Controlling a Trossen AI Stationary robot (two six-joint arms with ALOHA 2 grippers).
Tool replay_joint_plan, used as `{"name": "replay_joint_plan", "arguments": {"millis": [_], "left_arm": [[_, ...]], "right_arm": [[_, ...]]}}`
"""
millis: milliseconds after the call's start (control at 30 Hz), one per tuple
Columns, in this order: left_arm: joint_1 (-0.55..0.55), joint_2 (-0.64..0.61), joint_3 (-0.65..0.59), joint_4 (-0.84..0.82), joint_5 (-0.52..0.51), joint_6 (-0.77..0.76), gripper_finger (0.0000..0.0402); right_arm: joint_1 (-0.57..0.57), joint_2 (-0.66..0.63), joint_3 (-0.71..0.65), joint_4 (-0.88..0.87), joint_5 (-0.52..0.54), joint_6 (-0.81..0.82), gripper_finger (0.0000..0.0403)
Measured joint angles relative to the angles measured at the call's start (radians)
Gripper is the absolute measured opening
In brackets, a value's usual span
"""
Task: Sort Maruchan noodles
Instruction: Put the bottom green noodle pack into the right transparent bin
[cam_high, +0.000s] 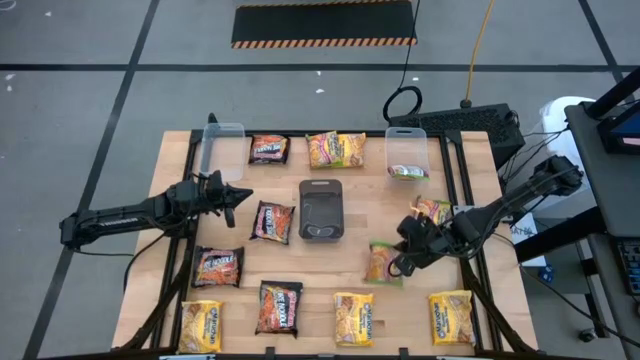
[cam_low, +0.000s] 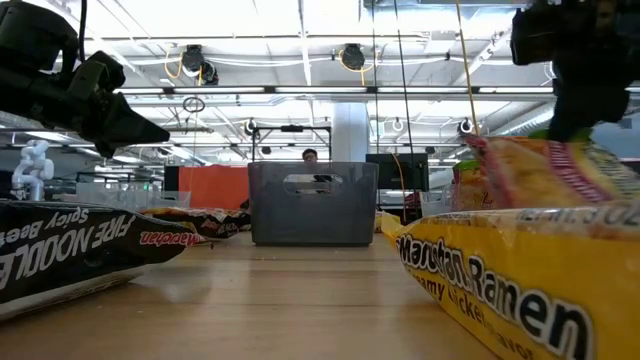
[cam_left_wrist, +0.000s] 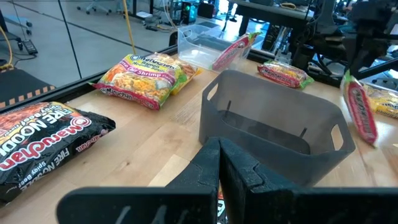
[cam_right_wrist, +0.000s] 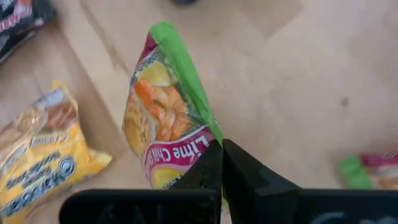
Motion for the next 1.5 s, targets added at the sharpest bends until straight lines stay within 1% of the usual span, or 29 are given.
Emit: {"name": "replay_joint_plan", "arguments": {"millis": [167, 500, 600, 700, 1000, 1367, 1500], "left_arm": [[0.0, 0.0, 0.0, 0.0, 0.0, 0.0, 0.0006], [0.0, 0.0, 0.0, 0.001, 0.0, 0.0, 0.0006], [0.0, 0.0, 0.0, 0.001, 0.0, -0.001, 0.0006], [0.0, 0.0, 0.0, 0.001, 0.0, -0.001, 0.0006], [0.0, 0.0, 0.0, 0.0, 0.0, -0.001, 0.0006], [0.0, 0.0, 0.0, 0.0, 0.0, -0.004, 0.0006], [0.0, 0.0, 0.0, 0.0, 0.0, -0.014, 0.0006]], "right_arm": [[-0.031, 0.0, 0.017, -0.033, 0.103, -0.048, 0.0], [-0.126, 0.0, 0.017, -0.039, 0.187, -0.181, 0.0], [-0.153, -0.001, 0.017, -0.018, 0.22, -0.241, 0.0], [-0.186, -0.012, 0.017, 0.005, 0.23, -0.3, 0.0], [-0.294, -0.081, 0.017, 0.145, 0.322, -0.547, 0.0], [-0.483, -0.191, 0.017, 0.242, 0.347, -0.851, 0.0], [-0.557, -0.226, 0.017, 0.316, 0.347, -0.967, 0.0]]}}
